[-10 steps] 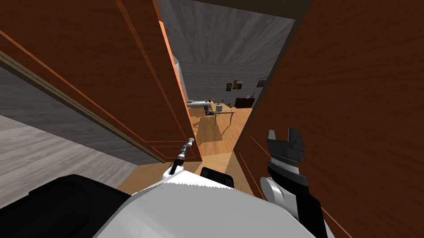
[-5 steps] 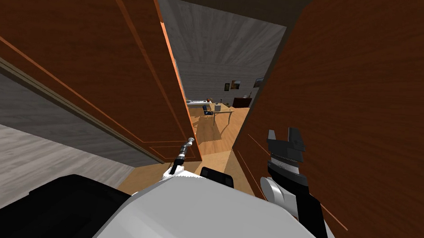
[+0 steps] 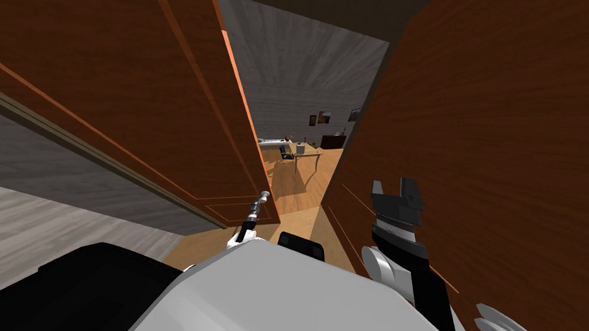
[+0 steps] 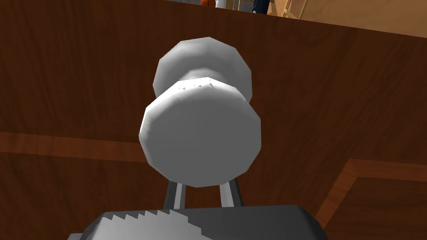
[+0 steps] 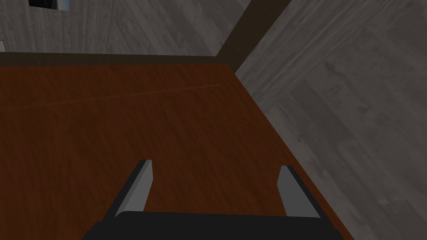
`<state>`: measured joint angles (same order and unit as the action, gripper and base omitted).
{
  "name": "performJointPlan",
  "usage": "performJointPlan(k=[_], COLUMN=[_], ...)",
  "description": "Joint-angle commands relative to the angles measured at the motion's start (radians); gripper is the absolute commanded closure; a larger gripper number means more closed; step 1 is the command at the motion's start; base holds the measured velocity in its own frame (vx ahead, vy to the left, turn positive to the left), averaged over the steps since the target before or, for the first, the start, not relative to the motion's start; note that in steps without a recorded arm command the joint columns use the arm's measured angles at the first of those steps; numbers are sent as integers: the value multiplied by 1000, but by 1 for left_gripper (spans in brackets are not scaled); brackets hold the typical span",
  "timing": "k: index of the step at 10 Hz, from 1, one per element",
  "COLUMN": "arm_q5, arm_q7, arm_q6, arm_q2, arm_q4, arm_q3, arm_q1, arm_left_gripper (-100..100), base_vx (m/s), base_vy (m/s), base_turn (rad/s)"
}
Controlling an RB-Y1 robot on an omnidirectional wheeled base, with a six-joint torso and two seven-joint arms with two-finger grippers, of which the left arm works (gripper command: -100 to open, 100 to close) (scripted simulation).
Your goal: Pull the door open
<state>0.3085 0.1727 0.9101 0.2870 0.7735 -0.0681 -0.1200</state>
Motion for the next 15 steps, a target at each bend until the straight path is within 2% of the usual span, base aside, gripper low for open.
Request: performJointPlan(k=[1, 3, 4, 5, 7, 8, 9, 10, 11, 15], arm_q5=[7, 53, 53, 75, 75, 98, 98, 120, 131, 177], arm_q7=[28, 94, 111, 139, 153, 194, 194, 236, 249, 357], arm_q6=[7, 3, 3, 0, 0, -2, -2, -5, -24, -31], arm_q2=[-6, -3, -3, -2, -2, -1, -1, 0, -4, -15], arm_q4=[13, 13, 13, 14, 14, 14, 14, 14, 13, 29], arm_q3=[12, 28, 28, 36, 36, 44, 44, 51, 47, 70], arm_q1=[12, 17, 17, 19, 19, 22, 22, 24, 4, 7], arm_left_gripper=[100, 100, 100, 100, 100, 100, 100, 100, -100, -100], base_vx=[-45, -68, -71, -67, -38, -46, -41, -57, -62, -77], base_vy=[11, 19, 24, 11, 2, -1, 15, 20, 35, -16], base_turn=[-46, -115, -57, -77, -34, -73, -40, -94, -30, -36])
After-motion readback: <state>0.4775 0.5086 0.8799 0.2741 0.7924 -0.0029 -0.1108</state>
